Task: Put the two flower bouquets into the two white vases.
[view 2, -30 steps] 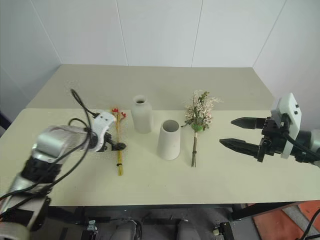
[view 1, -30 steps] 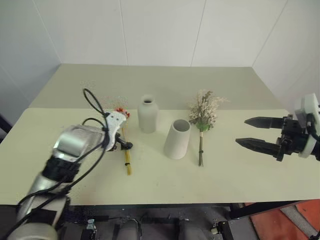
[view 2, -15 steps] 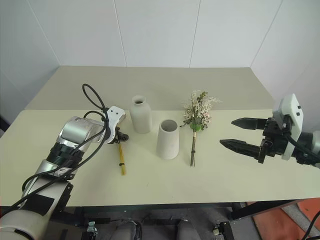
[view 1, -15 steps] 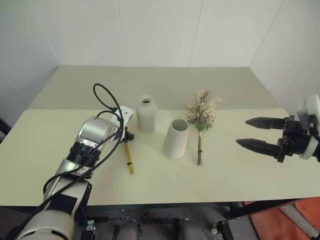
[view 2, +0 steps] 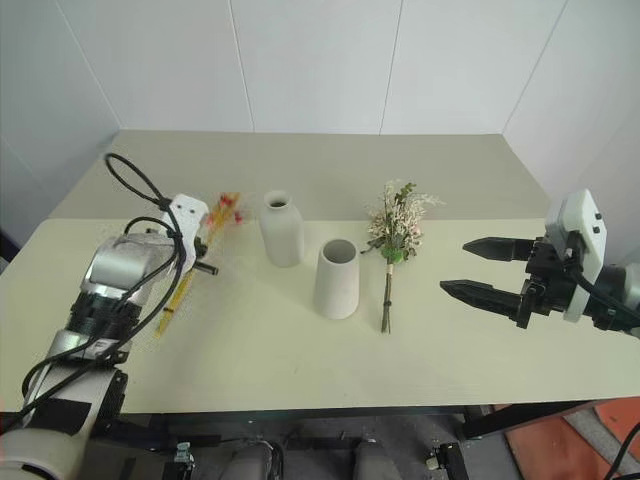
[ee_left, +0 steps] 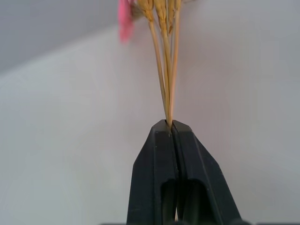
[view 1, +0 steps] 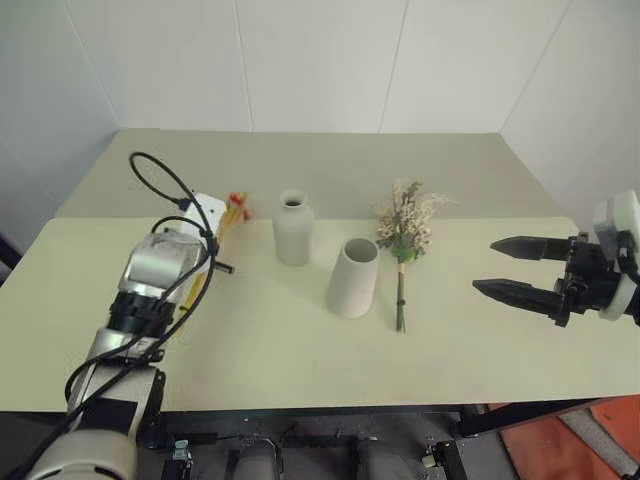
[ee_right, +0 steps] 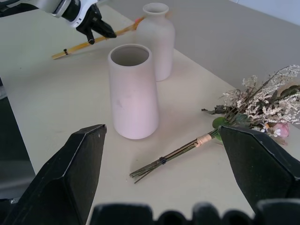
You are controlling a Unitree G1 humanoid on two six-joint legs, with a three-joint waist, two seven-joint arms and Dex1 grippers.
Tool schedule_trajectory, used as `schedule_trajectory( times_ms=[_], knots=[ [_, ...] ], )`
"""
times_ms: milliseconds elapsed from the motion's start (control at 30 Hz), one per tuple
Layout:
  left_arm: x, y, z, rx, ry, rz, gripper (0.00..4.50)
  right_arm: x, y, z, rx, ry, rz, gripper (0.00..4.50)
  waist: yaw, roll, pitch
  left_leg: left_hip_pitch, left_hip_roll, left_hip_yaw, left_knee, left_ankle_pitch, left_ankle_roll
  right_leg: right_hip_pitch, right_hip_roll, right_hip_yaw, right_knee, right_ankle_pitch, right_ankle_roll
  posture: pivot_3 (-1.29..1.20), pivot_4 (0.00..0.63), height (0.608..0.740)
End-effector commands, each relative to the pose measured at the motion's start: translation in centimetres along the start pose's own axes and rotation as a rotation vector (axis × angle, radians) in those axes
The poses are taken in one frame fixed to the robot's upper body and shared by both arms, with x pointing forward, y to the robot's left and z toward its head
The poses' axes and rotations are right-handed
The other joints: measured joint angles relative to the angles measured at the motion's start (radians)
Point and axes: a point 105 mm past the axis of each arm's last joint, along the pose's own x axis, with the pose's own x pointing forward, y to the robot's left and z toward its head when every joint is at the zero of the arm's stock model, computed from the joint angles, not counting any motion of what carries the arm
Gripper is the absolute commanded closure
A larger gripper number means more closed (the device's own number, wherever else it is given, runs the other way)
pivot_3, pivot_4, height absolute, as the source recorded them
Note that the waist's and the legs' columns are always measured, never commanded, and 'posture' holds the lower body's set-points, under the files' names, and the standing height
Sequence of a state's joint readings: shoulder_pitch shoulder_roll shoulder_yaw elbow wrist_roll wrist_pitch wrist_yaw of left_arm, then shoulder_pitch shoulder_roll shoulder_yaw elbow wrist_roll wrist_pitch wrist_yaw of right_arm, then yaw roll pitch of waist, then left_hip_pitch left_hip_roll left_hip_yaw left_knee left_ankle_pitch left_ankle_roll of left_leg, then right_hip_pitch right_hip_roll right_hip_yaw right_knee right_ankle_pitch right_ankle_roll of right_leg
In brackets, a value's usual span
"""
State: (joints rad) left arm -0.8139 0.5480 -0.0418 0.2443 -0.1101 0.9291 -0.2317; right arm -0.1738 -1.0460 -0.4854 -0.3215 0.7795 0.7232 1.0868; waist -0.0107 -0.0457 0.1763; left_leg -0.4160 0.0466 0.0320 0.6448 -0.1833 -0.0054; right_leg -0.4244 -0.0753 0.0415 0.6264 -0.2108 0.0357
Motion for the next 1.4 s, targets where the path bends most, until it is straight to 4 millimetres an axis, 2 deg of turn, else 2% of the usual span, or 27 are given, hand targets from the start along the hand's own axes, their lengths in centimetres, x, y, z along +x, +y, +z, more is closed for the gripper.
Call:
schedule_trajectory(
  times_ms=[33, 167, 367, 433, 533, 667, 900, 1100, 1400],
  knots=[
    [-2.7, 1.5, 7.1, -0.007, -0.413, 0.041, 4.49, -0.4, 0.0, 0.8, -0.037, -0.032, -0.011, 0.00, 0.002, 0.000, 0.000, 0.000, 0.000, 0.000, 0.000, 0.000, 0.000, 0.000, 0.000, 0.000, 0.000, 0.001, -0.001, 0.00, 0.150, 0.740],
    [-5.5, 1.2, 12.2, -0.134, -0.689, -0.085, 4.49, -0.1, 0.1, 0.7, -0.033, -0.037, -0.007, 0.00, 0.013, 0.000, 0.000, 0.000, -0.001, 0.000, 0.000, 0.000, 0.000, 0.001, -0.001, 0.000, -0.001, 0.001, 0.000, 0.00, 0.150, 0.740],
    [-9.4, 0.0, 18.0, -0.202, -1.001, -0.293, 4.49, 0.1, 0.3, 0.8, -0.033, -0.049, -0.006, 0.00, 0.018, 0.000, 0.000, 0.000, -0.001, 0.000, 0.001, 0.000, 0.000, 0.001, -0.001, 0.000, -0.001, 0.001, 0.001, 0.00, 0.150, 0.740],
    [-10.3, -0.2, 19.8, -0.238, -1.086, -0.324, 4.49, 0.2, 0.4, 0.8, -0.034, -0.053, -0.007, 0.00, 0.020, 0.000, 0.000, 0.000, -0.001, 0.000, 0.001, 0.000, 0.000, 0.001, -0.001, 0.000, -0.001, 0.000, 0.002, 0.00, 0.150, 0.740],
    [-10.6, -0.7, 21.1, -0.263, -1.139, -0.361, 4.49, 0.2, 0.5, 0.8, -0.034, -0.056, -0.008, 0.00, 0.018, 0.000, 0.000, 0.000, -0.002, 0.000, 0.001, 0.000, 0.000, 0.001, -0.001, 0.000, -0.001, -0.001, 0.005, 0.00, 0.150, 0.740],
    [-9.9, -3.0, 21.7, -0.274, -1.160, -0.464, 4.49, 0.3, 0.8, 0.9, -0.034, -0.062, -0.014, 0.00, 0.017, 0.000, 0.000, 0.000, -0.002, 0.000, 0.001, 0.000, 0.000, 0.002, -0.001, 0.000, -0.001, -0.001, 0.006, 0.00, 0.150, 0.740],
    [-8.1, -5.5, 21.6, -0.332, -1.147, -0.535, 4.49, 0.2, 1.1, 1.1, -0.037, -0.066, -0.029, 0.00, 0.017, 0.000, 0.000, -0.001, -0.002, 0.000, 0.001, 0.000, 0.000, 0.001, 0.000, 0.000, -0.001, -0.001, 0.006, 0.00, 0.150, 0.740],
    [-6.9, -6.9, 21.1, -0.309, -1.118, -0.548, 4.49, 0.1, 1.2, 1.3, -0.037, -0.068, -0.036, 0.00, 0.014, 0.000, 0.000, 0.000, -0.002, 0.000, 0.001, 0.000, 0.000, 0.001, 0.000, 0.000, -0.001, -0.001, 0.006, 0.00, 0.150, 0.740],
    [-5.7, -8.0, 18.9, -0.233, -1.056, -0.560, 4.49, 0.2, 1.2, 1.4, -0.037, -0.071, -0.045, 0.00, 0.012, 0.000, 0.000, 0.000, -0.002, 0.000, 0.001, 0.000, 0.000, 0.002, 0.000, 0.000, -0.001, -0.001, 0.006, 0.00, 0.150, 0.740]
  ],
)
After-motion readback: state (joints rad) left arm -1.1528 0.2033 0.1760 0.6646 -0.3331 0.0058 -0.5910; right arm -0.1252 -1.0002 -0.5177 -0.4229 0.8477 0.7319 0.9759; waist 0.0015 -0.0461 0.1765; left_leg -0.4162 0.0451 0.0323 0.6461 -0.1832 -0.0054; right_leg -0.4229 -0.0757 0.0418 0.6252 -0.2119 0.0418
